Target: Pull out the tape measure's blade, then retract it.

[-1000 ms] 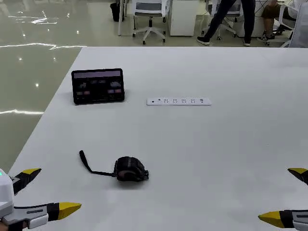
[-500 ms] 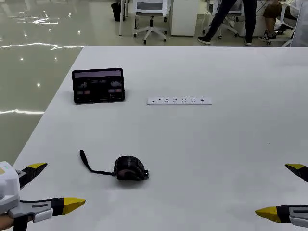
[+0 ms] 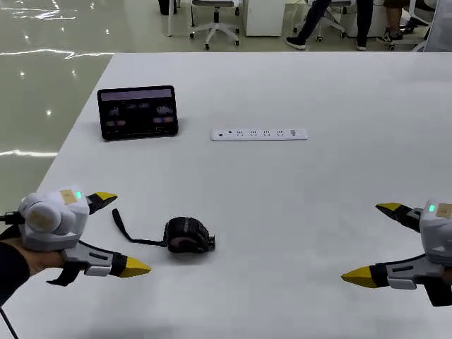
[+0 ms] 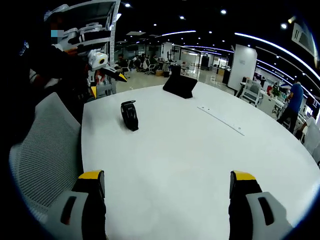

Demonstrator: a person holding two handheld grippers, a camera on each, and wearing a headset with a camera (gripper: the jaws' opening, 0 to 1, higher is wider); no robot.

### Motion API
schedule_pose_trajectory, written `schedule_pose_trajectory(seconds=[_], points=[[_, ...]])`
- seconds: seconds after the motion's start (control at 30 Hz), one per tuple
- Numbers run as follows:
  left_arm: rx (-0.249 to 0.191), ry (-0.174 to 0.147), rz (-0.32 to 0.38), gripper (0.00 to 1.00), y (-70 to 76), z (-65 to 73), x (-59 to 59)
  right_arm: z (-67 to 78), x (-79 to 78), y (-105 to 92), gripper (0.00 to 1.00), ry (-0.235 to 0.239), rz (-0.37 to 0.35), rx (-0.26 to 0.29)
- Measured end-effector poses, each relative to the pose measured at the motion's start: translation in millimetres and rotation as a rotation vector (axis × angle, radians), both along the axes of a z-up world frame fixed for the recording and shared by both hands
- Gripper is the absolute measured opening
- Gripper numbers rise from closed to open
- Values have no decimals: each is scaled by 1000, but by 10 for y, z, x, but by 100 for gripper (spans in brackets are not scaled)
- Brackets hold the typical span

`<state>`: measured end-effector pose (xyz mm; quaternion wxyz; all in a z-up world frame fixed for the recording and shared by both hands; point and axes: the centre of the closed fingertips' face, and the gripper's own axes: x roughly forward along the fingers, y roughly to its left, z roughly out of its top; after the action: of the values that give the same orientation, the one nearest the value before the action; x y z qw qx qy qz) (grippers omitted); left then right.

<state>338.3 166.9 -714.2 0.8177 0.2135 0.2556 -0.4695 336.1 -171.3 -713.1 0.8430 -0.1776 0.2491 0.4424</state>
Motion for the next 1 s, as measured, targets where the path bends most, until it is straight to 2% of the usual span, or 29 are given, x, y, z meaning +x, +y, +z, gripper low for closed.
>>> schedule_pose_trajectory(seconds=[0.03, 0.1, 0.17, 0.27, 0.43, 0.5, 0.6, 0.77, 0.83, 1.0], points=[[16, 11, -34, 100, -40, -16, 14, -1, 33, 49, 100, -1, 5, 4], [37, -4, -59, 100, -89, -17, 84, -25, 77, 114, 100, -7, 25, -5], [74, 11, -101, 99, -135, -47, 134, -44, 119, 194, 100, -8, 47, -9], [113, 7, -159, 96, -222, -62, 236, -69, 196, 318, 100, -9, 79, -16], [164, 6, -220, 92, -338, -116, 360, -118, 315, 494, 100, -4, 112, -21], [179, 18, -243, 90, -393, -138, 380, -131, 349, 578, 100, -3, 131, -21], [214, 18, -284, 87, -444, -194, 396, -162, 379, 710, 100, 3, 160, -25], [246, 35, -329, 81, -503, -294, 406, -213, 391, 909, 100, 7, 216, -38], [266, 54, -338, 76, -536, -353, 393, -238, 411, 1008, 100, 6, 241, -40], [308, 61, -364, 64, -607, -514, 347, -303, 449, 1227, 98, 12, 287, -42]])
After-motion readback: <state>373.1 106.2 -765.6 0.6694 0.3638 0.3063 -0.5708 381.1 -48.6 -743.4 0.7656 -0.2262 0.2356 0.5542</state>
